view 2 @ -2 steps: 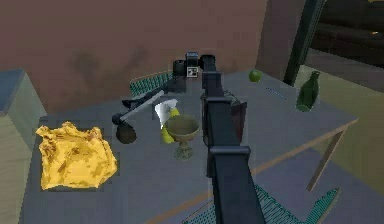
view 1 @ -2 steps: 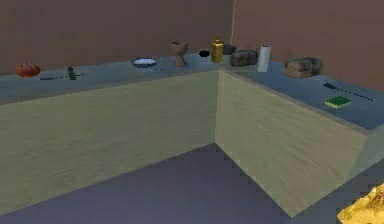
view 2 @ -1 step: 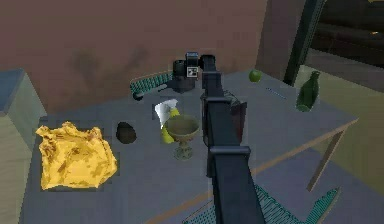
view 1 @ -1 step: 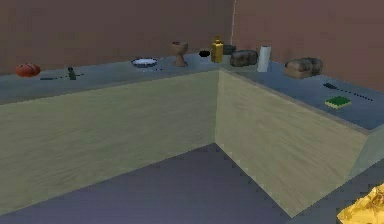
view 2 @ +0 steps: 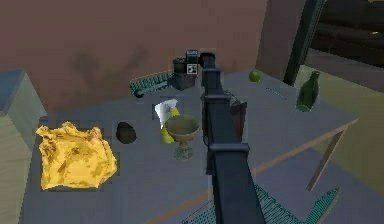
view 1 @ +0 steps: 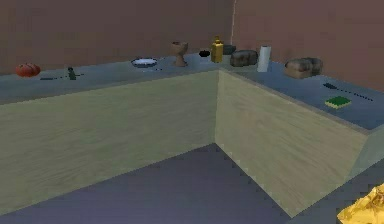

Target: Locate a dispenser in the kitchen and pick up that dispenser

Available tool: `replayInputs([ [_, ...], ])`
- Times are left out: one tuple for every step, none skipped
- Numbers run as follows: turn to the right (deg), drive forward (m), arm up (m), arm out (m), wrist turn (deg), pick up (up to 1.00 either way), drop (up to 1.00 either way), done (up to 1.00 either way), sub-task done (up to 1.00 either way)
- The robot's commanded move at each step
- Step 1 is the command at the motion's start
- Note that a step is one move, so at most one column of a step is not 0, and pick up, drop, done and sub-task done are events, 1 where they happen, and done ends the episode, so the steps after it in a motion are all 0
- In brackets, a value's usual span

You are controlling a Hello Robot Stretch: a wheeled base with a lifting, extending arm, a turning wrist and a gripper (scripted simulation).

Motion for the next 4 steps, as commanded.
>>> replayInputs([
  [0.0, 0.00, 0.00, 0.00, 12.0, 0.00, 0.00, 0.00, 0.00],
  [0.0, 0.00, -0.30, 0.00, 0.0, 0.00, 0.00, 0.00, 0.00],
  [0.0, 0.00, 0.00, 0.00, 0.0, 1.00, 0.00, 0.00, 0.00],
  [0.0, 0.00, 0.10, 0.00, 0.0, 0.00, 0.00, 0.00, 0.00],
])
